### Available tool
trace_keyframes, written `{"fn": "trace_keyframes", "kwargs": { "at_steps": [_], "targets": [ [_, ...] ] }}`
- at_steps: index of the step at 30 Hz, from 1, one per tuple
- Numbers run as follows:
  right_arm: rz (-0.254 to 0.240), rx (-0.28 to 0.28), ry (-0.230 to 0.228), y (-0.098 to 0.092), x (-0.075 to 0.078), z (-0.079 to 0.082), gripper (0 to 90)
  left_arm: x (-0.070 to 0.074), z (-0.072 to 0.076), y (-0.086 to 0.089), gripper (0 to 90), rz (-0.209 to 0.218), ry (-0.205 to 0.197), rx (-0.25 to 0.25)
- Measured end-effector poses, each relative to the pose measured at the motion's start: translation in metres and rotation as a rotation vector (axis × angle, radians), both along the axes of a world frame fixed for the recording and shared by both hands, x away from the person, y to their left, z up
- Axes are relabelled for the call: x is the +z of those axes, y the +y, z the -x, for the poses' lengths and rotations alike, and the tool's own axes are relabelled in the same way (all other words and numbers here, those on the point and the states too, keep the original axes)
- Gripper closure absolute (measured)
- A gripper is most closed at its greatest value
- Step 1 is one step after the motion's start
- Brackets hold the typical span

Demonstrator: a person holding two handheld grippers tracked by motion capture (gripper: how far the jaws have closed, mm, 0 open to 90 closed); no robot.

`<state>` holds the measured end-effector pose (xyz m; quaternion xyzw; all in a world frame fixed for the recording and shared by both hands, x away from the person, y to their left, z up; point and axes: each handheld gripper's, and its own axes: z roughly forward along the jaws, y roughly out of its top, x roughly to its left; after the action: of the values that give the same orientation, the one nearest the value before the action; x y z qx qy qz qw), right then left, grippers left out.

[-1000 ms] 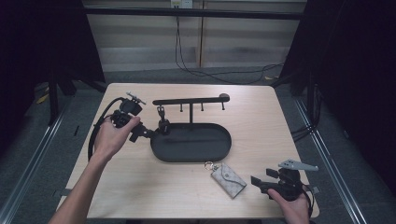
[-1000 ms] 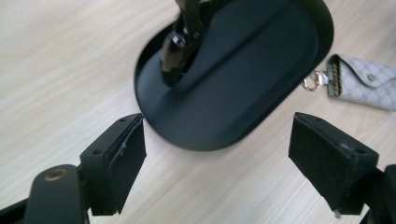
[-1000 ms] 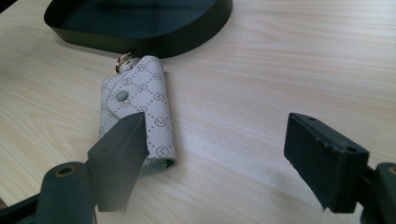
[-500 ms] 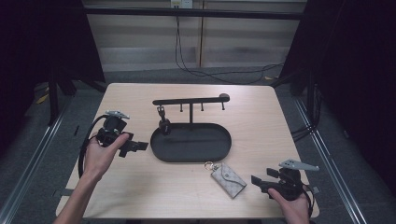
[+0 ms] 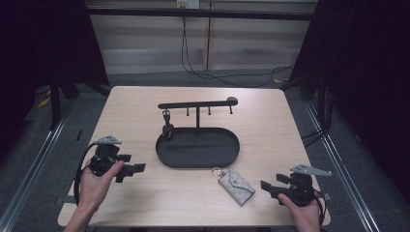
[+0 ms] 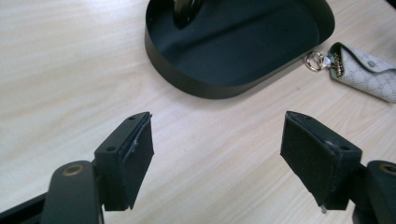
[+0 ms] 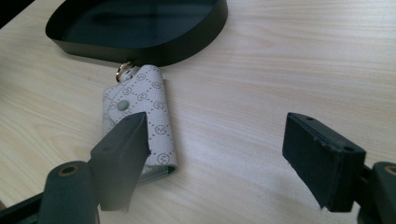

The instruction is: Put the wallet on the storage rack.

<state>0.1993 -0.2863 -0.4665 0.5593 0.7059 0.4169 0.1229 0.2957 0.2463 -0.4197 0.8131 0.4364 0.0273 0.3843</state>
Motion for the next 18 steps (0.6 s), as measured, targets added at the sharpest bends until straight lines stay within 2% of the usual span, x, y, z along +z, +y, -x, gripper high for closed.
{"fn": "trace_keyframes", "kwargs": {
  "at_steps": [4, 7, 12, 15, 18],
  "targets": [
    [-0.01, 0.005, 0.011, 0.0, 0.001, -0.001, 21.0, -0.01, 0.011, 0.002, 25.2, -0.002, -0.008, 0.0],
    [-0.008, 0.01, 0.011, 0.001, 0.003, -0.003, 19.9, -0.017, 0.019, 0.002, 24.9, -0.028, -0.009, -0.008],
    [0.009, 0.016, 0.011, 0.004, 0.008, -0.005, 19.6, -0.029, 0.033, 0.005, 24.9, -0.002, -0.017, -0.033],
    [0.022, 0.041, 0.011, 0.007, 0.012, -0.007, 19.4, -0.037, 0.039, 0.007, 24.9, 0.041, -0.012, -0.04],
    [0.025, 0.058, 0.011, 0.01, 0.016, -0.009, 17.6, -0.041, 0.045, 0.005, 24.9, 0.038, -0.011, -0.054]
  ]
}}
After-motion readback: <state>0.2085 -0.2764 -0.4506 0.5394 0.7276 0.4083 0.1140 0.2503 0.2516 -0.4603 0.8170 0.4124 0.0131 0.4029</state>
